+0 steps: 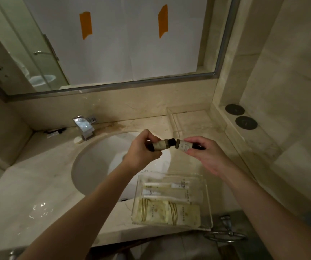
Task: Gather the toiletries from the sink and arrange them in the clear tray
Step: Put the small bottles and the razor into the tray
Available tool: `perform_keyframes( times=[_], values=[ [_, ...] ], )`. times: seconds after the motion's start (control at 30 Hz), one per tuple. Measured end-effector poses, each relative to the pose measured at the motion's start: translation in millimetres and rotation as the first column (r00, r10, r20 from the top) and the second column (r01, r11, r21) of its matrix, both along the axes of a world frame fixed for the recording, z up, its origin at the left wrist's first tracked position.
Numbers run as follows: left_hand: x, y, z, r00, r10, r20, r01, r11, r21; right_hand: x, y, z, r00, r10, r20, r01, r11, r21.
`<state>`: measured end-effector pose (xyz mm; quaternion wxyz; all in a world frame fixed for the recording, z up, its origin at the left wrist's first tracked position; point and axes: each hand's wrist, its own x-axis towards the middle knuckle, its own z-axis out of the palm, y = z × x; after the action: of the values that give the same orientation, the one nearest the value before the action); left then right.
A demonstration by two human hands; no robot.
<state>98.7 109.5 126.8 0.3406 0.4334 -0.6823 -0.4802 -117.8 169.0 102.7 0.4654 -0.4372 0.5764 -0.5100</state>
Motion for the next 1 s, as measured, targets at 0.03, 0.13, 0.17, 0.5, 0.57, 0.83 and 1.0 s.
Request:
perform_keyframes(
  times=[0.03,0.13,0.17,0.5,0.57,0.83,1.0],
  values=[
    [0.7,2.4,-2.9,0.999,-0.010,-0.039,0.012,0.998,0.057,1.6,0.7,-1.6,1.000,-0.007,-0.015,0.007,1.000,0.000],
    [6.7,8.1,-15.8,0.999,0.002,-0.049,0.006,0.987,0.158,9.4,5.0,-8.4,0.999,0.004,-0.044,-0.003,1.000,0.024],
    [9.4,9.9,-21.1,1.000,0.004,-0.019,-0.001,0.985,0.170,12.2,6.9,-11.8,0.999,0.014,-0.052,-0.012,0.999,0.037],
    [33.8,30.1,-78.0,0.744,-0.122,0.656,0.157,0.988,0.006,32.4,45.2,-81.1,0.838,0.349,-0.420,-0.178,0.902,0.392],
    [32.2,37.4,-92.6,0.679,-0.161,0.716,0.200,0.979,0.031,39.7,54.3,-95.4,0.807,0.392,-0.441,-0.188,0.880,0.437],
    [23.9,44.2,-121.4,0.517,-0.170,0.839,0.338,0.941,-0.018,54.3,62.3,-126.8,0.575,0.347,-0.741,-0.179,0.937,0.299],
    [27.5,44.8,-127.6,0.426,-0.166,0.890,0.404,0.914,-0.023,48.4,63.3,-131.8,0.453,0.350,-0.820,-0.220,0.935,0.278]
  ],
)
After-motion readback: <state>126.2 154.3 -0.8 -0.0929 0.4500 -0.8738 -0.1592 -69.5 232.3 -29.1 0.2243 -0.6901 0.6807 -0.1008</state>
